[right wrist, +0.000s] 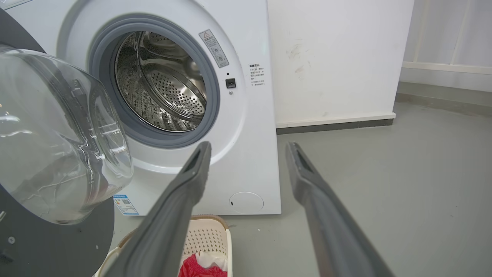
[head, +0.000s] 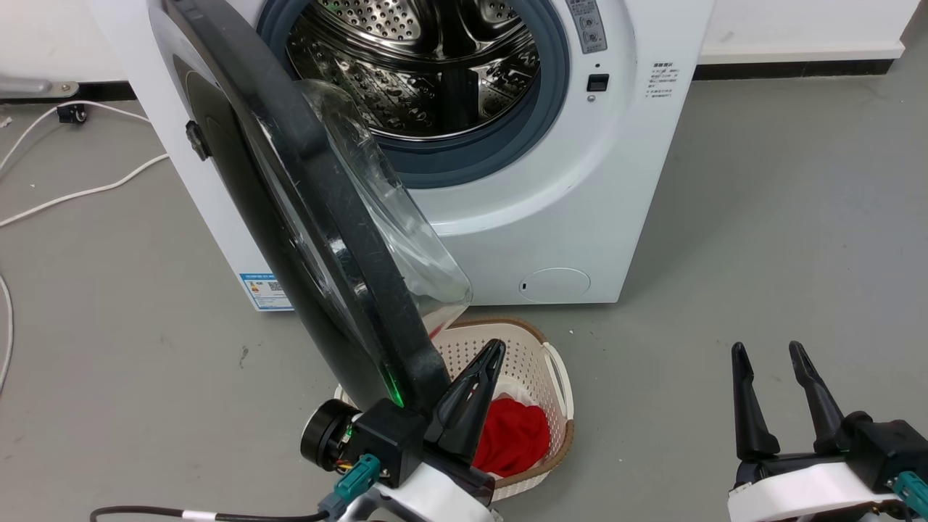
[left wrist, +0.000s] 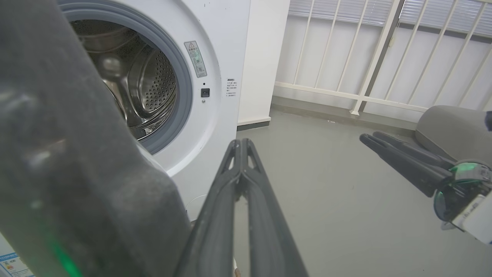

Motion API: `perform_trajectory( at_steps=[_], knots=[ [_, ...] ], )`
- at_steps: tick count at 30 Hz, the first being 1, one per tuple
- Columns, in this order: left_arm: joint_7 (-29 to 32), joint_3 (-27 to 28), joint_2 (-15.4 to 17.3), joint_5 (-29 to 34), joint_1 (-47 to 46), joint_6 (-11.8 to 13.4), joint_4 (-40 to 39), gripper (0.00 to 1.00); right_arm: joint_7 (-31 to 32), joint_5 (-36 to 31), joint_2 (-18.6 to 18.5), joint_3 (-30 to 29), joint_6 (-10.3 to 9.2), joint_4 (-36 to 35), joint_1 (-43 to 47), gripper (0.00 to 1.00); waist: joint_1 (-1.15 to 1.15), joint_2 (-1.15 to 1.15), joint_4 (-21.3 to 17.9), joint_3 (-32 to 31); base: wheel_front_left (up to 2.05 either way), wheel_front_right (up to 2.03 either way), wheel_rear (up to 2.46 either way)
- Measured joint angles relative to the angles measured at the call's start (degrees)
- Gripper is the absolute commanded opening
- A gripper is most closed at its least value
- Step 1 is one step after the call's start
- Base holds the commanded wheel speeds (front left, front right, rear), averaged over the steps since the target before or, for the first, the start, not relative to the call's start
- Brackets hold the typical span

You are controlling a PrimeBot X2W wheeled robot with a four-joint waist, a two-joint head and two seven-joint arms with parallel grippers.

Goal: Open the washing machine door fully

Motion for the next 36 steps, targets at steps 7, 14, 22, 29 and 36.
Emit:
perform_trajectory(
  at_steps=[7,14,22,29,36],
  knots=[
    [-0.13,0.32,0.09,-0.38,0.40,1.37,-0.40,0.00,0.00,0.57,0.00,0.05,-0.01,0.42,-0.03,1.00,0.00,0.00,0.16,-0.19,0.00,0.00,0.00],
    [0.54,1.29,1.60,-0.04,3.59,3.44,-4.01,0.00,0.00,0.64,0.00,-0.15,0.00,0.87,0.03,1.00,0.00,0.00,1.37,-0.82,0.00,0.00,0.00],
    [1.24,2.50,3.23,-0.07,7.73,5.70,-7.40,0.00,0.00,0.59,0.00,-0.44,-0.01,0.92,0.59,1.00,0.00,0.00,4.60,-1.88,0.00,0.00,0.00],
    [1.99,2.75,3.90,-0.25,9.73,6.82,-9.78,0.00,0.00,0.53,0.00,-0.67,-0.01,0.84,1.27,1.00,0.00,0.00,9.12,-2.40,0.00,0.00,0.00],
    [2.32,3.91,4.95,-0.47,10.96,7.95,-10.36,0.00,0.00,0.55,0.02,-0.45,0.00,0.91,1.42,1.00,0.00,0.00,14.22,-2.74,0.00,0.00,0.00]
  ],
)
